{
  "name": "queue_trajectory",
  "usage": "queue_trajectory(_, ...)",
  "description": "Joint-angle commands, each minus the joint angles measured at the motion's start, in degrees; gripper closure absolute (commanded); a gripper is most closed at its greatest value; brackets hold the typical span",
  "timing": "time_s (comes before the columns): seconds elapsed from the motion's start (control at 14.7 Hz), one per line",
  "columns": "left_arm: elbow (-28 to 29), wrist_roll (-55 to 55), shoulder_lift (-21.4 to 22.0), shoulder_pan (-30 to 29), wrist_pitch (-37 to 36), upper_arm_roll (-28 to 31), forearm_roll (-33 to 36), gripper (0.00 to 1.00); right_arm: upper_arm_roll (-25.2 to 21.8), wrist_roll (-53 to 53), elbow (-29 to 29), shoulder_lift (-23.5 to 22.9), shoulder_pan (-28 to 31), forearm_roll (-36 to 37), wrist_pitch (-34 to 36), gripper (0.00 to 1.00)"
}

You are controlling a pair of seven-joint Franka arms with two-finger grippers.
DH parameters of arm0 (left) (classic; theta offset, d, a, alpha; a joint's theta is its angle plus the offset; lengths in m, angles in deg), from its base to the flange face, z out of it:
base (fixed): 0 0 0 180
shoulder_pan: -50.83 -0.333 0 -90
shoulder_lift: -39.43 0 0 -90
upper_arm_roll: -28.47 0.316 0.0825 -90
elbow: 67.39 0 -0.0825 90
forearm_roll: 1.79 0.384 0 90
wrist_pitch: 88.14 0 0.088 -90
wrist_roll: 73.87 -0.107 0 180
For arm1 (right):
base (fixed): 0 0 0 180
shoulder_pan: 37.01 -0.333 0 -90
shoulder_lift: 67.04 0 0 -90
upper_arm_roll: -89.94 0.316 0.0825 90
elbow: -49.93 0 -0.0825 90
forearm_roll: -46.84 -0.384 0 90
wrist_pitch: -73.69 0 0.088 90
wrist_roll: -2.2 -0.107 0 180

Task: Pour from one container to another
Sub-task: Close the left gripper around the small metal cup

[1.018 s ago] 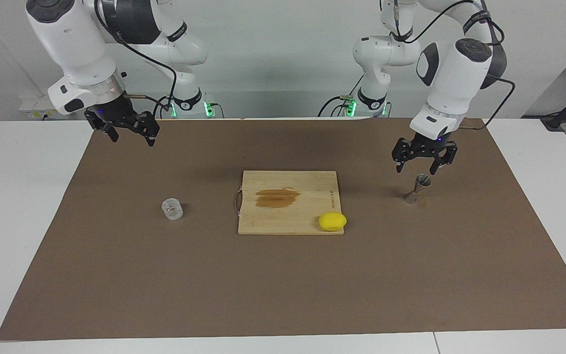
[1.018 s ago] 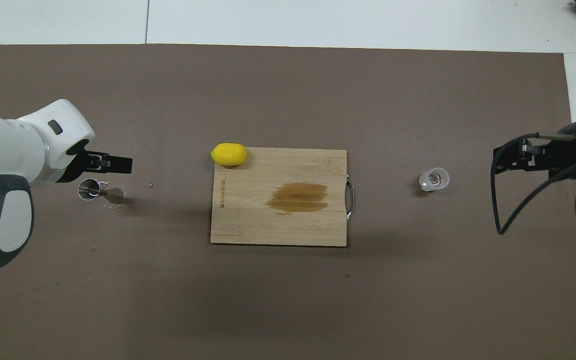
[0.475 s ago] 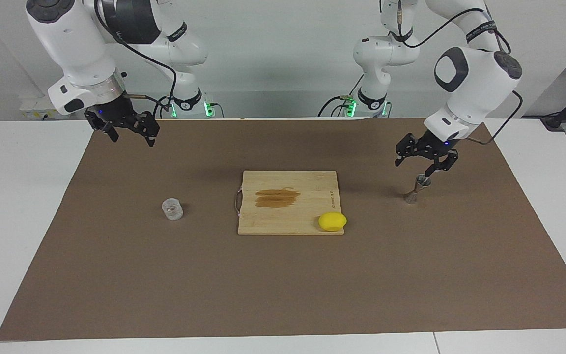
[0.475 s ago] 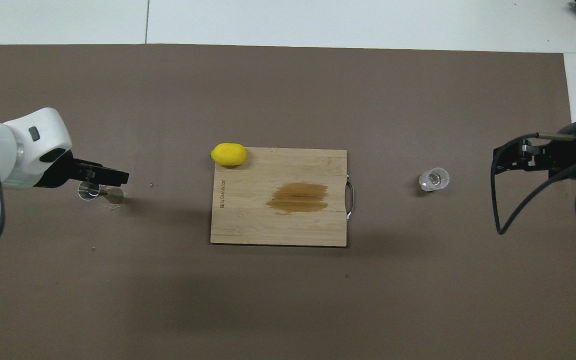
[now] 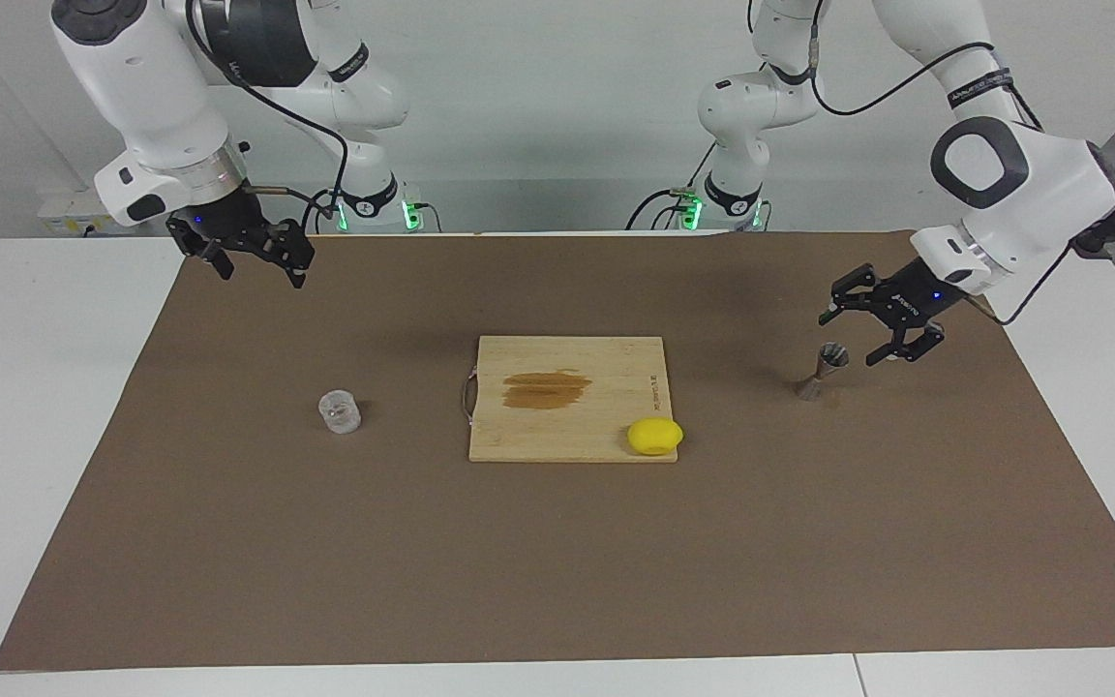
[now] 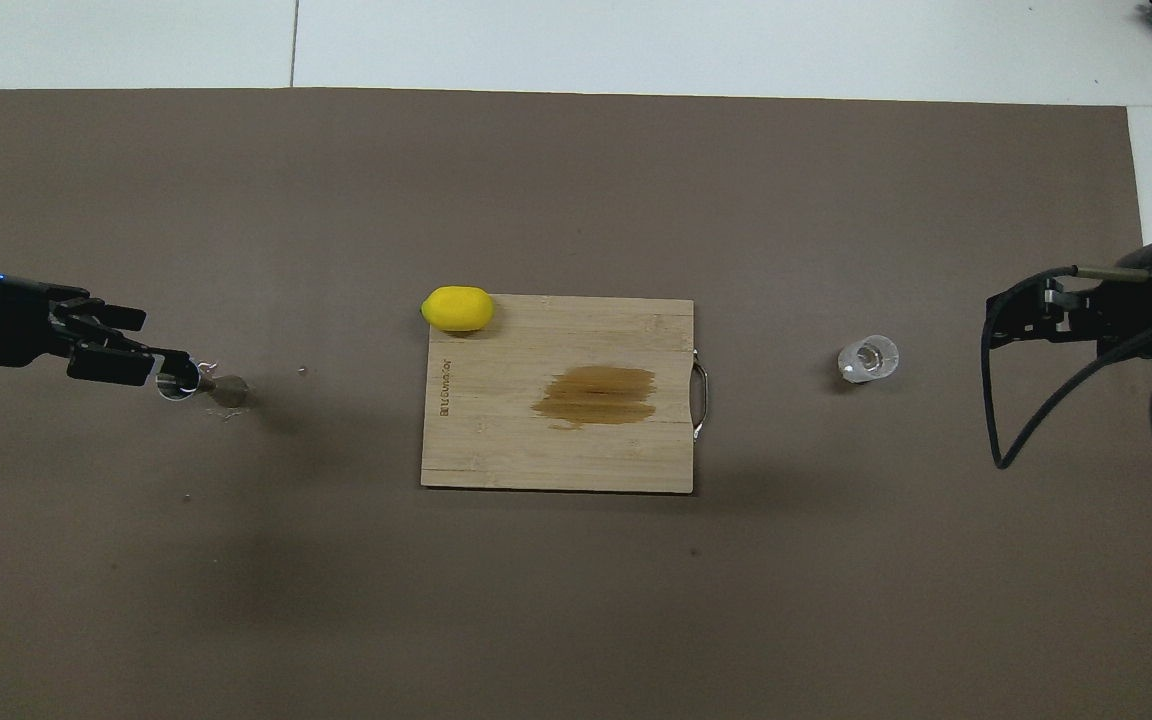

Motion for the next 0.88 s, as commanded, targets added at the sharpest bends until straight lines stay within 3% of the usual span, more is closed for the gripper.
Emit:
queue_trajectory(0.0,-7.5,-8.0,-8.0,-3.7,-6.1,-0.6,-5.0,0.0,0.2,1.4,-1.1,1.1,0.7,-1.4,0.2,0.0)
queue_trajectory(0.27,-14.6,-16.0,-16.2,-6.6,-13.1,-0.7,-9.6,0.0,0.2,1.4,-1.1,1.2,0.7,-1.4,0.2,0.0)
queue_trajectory(0.61,-11.0,-35.3,-16.7,-10.4,-14.3,-0.7,-14.2,0.0,0.2,1.4,-1.1,1.2,0.7,-1.4,0.2,0.0)
queue_trajectory(0.81,-6.0,-40.0,-15.7,-13.5,-19.0,-0.7,-17.4,0.0,0.2,1.4,-1.1,1.1,0.7,-1.4,0.2,0.0)
